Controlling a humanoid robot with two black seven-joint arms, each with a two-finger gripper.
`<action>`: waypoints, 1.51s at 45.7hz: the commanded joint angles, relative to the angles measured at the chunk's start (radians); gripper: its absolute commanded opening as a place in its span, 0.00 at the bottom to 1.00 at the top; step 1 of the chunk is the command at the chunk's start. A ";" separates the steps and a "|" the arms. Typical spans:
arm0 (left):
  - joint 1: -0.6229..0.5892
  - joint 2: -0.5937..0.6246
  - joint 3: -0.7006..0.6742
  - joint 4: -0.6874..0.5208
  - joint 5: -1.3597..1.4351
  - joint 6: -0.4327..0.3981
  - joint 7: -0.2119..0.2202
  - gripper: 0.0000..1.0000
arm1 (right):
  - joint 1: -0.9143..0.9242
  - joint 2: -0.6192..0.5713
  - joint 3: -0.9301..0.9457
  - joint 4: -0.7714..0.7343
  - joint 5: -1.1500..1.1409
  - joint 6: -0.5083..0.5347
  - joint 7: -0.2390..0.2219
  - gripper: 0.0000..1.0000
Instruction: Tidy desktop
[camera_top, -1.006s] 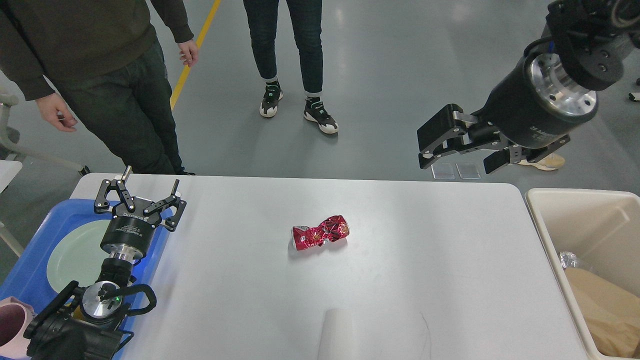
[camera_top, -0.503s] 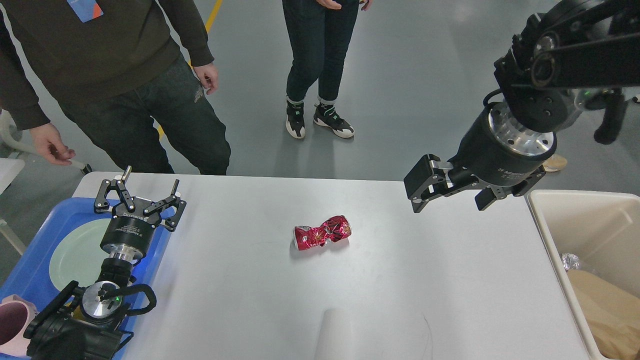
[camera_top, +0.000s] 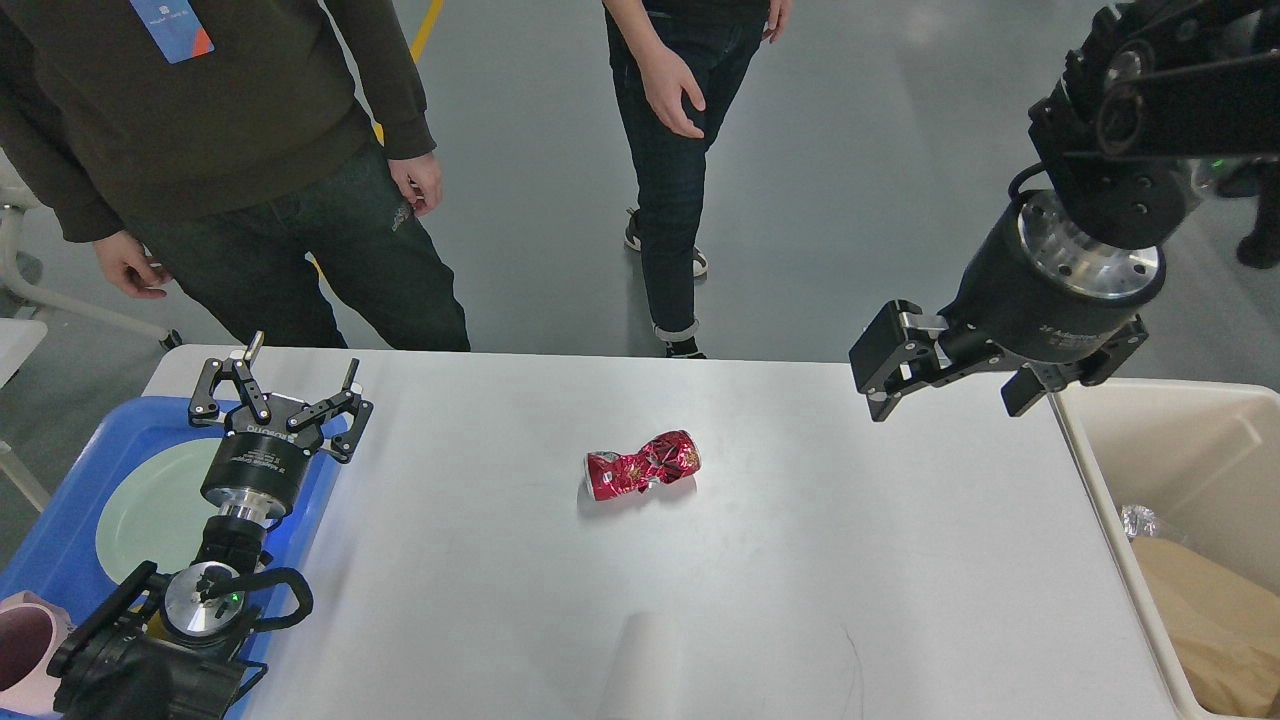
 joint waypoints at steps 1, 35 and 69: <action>-0.001 0.000 0.000 0.000 0.000 0.000 0.000 0.96 | 0.001 -0.003 0.009 0.020 0.015 0.049 -0.001 1.00; -0.001 0.000 0.000 0.000 0.000 0.000 0.001 0.96 | -0.042 -0.019 0.034 0.020 0.027 0.049 -0.002 1.00; -0.001 0.000 0.000 0.000 -0.001 0.000 0.001 0.96 | -0.082 -0.020 0.035 0.014 0.027 0.049 -0.002 1.00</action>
